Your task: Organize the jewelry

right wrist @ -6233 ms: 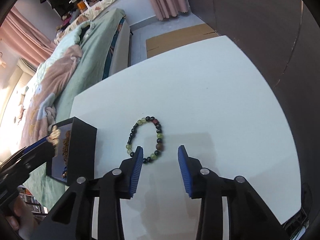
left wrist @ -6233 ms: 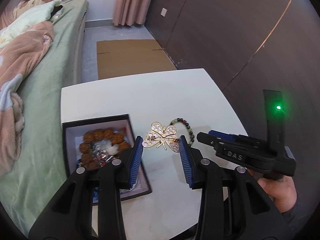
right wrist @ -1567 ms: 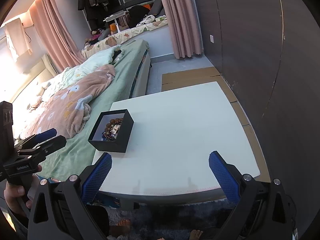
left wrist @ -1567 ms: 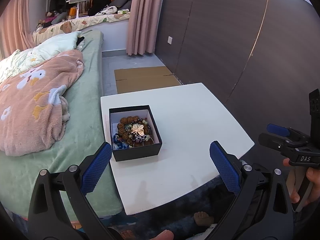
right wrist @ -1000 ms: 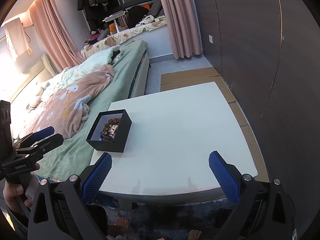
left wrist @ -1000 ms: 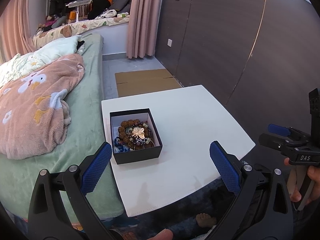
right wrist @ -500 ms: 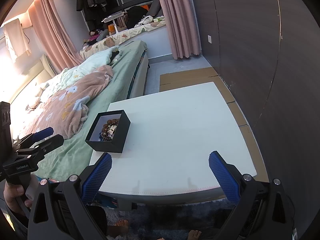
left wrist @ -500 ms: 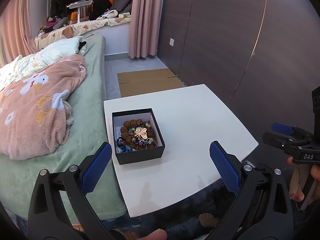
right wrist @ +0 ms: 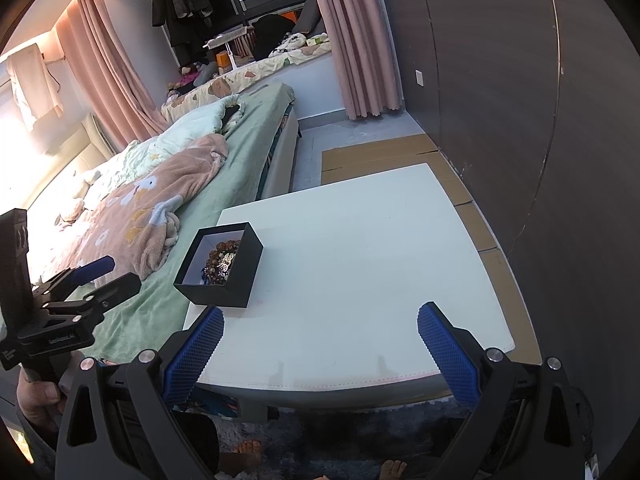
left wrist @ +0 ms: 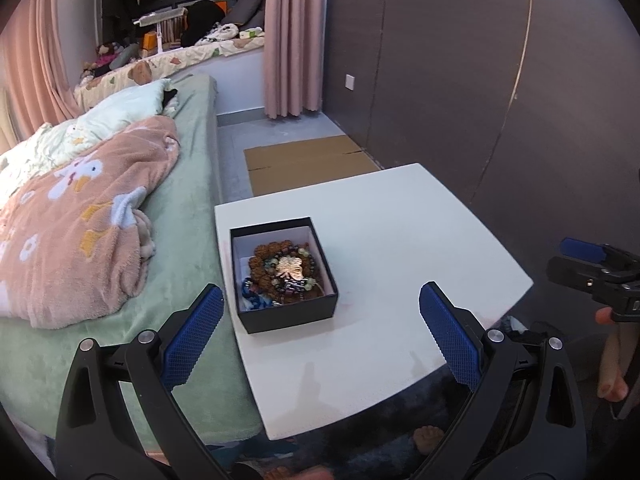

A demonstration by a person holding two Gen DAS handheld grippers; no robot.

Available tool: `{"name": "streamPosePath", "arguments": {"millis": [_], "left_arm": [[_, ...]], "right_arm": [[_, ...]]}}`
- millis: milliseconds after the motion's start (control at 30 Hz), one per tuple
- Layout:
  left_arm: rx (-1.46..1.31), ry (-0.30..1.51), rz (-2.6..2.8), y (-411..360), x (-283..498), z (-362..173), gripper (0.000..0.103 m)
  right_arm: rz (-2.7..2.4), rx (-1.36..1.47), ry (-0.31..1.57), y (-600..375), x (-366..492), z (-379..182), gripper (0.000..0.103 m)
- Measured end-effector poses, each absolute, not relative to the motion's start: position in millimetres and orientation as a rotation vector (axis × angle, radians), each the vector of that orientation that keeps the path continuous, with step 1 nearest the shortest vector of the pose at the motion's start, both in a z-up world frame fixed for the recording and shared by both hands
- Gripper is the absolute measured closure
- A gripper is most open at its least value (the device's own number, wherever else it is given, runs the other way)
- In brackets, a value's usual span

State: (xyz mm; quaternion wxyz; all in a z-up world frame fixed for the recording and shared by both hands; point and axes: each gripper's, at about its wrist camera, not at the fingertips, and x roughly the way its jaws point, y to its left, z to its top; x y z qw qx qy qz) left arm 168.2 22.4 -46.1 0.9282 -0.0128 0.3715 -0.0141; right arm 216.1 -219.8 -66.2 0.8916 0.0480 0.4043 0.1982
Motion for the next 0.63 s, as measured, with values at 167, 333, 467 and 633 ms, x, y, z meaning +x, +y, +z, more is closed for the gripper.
{"name": "streamPosePath", "arguments": {"millis": [167,333,467,633], "left_arm": [[-0.044,0.748,-0.035,26,165,-45,0.005],[-0.045,0.724,-0.030,29,161,-41,0.005],[-0.058,0.709,-0.034,32,159,-36,0.005],[-0.064,0.696,-0.012,39,160,-38,0.005]], "right_arm": [[0.409,0.090,0.840,-219,215,-66,0.008],[0.400,0.086,0.842,-218,213,-65,0.008],[0.395,0.081,0.845,-216,214,-65,0.008],[0.390,0.082,0.853,-210,217,-68,0.008]]}}
